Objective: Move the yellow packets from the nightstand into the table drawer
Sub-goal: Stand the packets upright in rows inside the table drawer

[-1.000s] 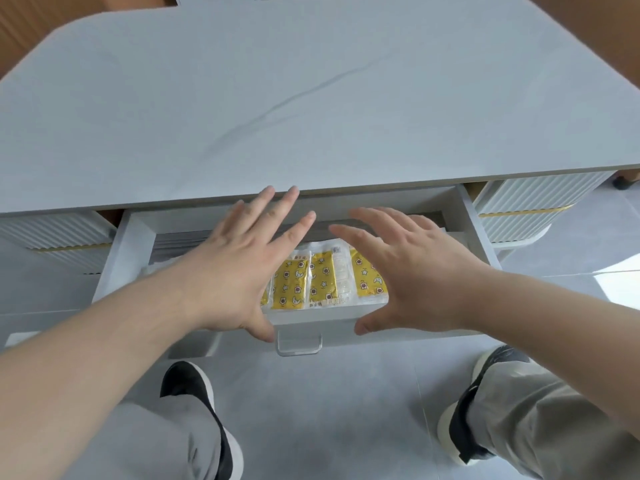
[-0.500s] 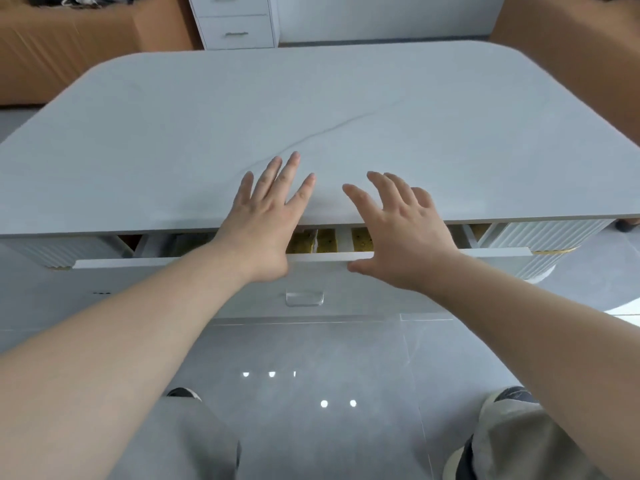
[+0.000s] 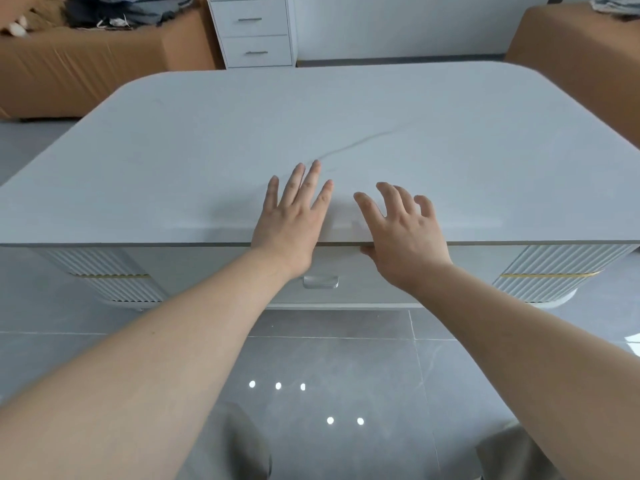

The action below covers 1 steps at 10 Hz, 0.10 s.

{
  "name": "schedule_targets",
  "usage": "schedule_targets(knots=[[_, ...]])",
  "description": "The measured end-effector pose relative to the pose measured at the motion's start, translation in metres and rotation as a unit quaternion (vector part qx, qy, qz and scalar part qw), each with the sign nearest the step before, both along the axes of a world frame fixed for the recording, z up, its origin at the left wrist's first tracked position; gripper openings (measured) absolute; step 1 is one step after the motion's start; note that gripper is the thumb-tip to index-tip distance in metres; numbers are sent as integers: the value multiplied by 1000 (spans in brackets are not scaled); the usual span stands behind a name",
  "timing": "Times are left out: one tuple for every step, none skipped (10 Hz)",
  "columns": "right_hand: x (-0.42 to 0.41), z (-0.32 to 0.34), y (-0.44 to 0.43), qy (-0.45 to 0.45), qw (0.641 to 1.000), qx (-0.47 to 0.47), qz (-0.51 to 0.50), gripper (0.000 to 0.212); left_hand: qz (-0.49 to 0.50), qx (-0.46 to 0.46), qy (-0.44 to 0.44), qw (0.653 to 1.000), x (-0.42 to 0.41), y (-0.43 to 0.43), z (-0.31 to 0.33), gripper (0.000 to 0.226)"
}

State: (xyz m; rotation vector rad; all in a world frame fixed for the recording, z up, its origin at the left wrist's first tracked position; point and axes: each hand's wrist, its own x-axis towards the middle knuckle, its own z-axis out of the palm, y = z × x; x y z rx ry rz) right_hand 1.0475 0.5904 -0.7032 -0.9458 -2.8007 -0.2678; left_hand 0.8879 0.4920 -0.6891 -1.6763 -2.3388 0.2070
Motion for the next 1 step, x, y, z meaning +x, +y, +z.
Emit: schedule_targets(knots=[[4, 10, 4, -7, 999, -34, 18, 88, 16, -16, -15, 1000, 13, -3, 2, 103]])
